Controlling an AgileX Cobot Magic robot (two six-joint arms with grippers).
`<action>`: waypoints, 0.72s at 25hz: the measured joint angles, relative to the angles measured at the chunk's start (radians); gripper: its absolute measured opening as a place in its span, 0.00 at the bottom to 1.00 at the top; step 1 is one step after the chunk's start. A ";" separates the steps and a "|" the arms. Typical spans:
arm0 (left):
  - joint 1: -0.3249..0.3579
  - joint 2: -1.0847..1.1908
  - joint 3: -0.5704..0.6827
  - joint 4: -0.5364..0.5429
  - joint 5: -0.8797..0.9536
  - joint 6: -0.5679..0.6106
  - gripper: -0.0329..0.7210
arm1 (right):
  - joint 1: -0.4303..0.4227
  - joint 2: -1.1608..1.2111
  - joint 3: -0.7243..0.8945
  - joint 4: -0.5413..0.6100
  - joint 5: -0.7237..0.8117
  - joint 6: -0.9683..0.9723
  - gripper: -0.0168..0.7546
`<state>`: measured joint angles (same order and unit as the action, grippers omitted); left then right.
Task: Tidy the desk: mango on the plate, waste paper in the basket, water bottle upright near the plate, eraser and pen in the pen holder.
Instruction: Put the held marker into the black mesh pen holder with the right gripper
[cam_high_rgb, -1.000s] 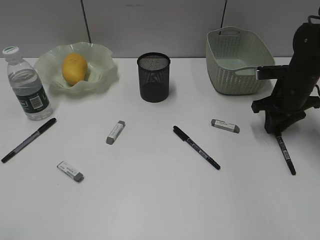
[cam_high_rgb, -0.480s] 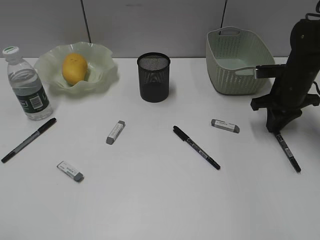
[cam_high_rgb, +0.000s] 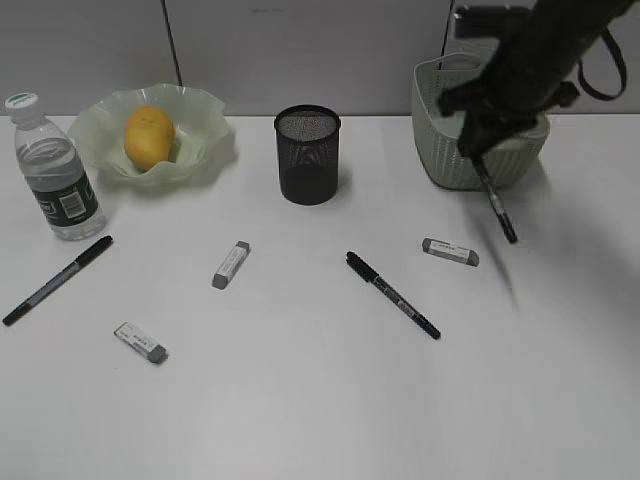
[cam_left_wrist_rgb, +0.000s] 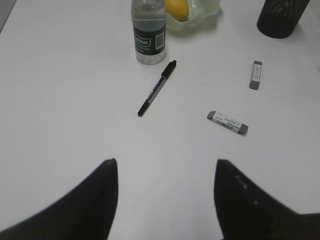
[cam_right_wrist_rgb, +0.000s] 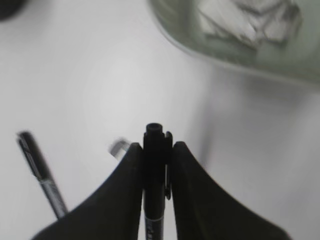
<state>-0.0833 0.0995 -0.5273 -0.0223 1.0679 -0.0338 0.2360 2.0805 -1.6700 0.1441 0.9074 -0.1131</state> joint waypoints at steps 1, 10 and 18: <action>0.000 0.000 0.000 0.000 0.000 0.000 0.65 | 0.022 -0.011 -0.029 0.015 -0.021 -0.003 0.21; 0.000 0.000 0.000 0.000 0.000 0.000 0.64 | 0.175 -0.022 -0.141 0.134 -0.442 -0.008 0.21; 0.000 0.000 0.000 0.000 0.000 0.000 0.64 | 0.256 0.025 -0.141 0.138 -0.778 -0.008 0.21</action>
<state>-0.0833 0.0995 -0.5273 -0.0223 1.0679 -0.0338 0.4916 2.1054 -1.8108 0.2818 0.1294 -0.1214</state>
